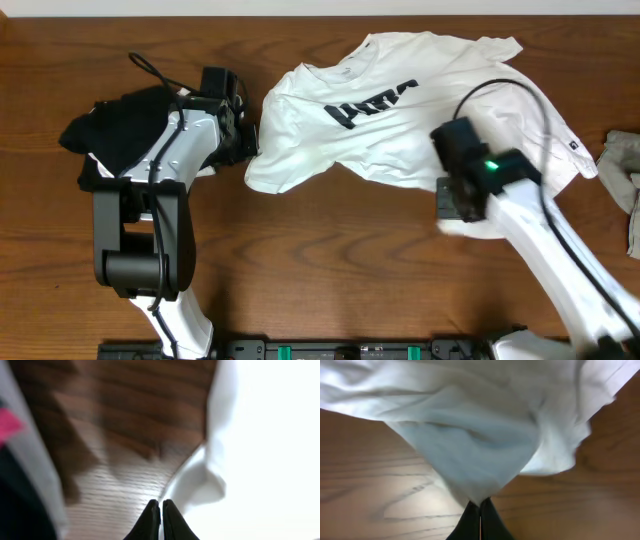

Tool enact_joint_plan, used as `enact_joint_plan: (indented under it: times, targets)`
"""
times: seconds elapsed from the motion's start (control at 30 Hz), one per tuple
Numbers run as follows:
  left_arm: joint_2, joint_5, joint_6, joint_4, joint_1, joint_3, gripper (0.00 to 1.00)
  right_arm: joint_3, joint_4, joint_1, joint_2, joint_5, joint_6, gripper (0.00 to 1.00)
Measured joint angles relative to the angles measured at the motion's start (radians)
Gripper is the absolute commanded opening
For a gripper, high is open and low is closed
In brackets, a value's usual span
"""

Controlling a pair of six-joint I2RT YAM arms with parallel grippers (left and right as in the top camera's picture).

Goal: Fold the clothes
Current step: 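Lift the shirt with both grippers and stretch it apart sideways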

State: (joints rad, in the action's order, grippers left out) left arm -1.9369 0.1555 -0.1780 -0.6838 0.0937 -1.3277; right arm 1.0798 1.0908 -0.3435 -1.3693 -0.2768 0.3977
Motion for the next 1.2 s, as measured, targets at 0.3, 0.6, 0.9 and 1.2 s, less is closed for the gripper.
enact_joint_plan:
  times: [0.3, 0.6, 0.9, 1.2]
  targets:
    - [0.000, 0.163, 0.066, -0.061, 0.077, 0.000, 0.21, 0.000, 0.001, 0.000, 0.058, 0.019, -0.008, 0.01]
    - [0.000, 0.149, 0.107, -0.010, 0.238, 0.013, 0.37, 0.000, 0.000, 0.000, 0.050, 0.023, -0.012, 0.01]
    - [0.000, 0.013, 0.108, 0.114, 0.303, 0.100, 0.41, 0.000, -0.001, 0.000, 0.050, 0.026, -0.017, 0.01]
    - [0.000, -0.082, 0.130, 0.223, 0.305, 0.145, 0.06, 0.000, -0.007, 0.000, 0.050, 0.026, -0.017, 0.01]
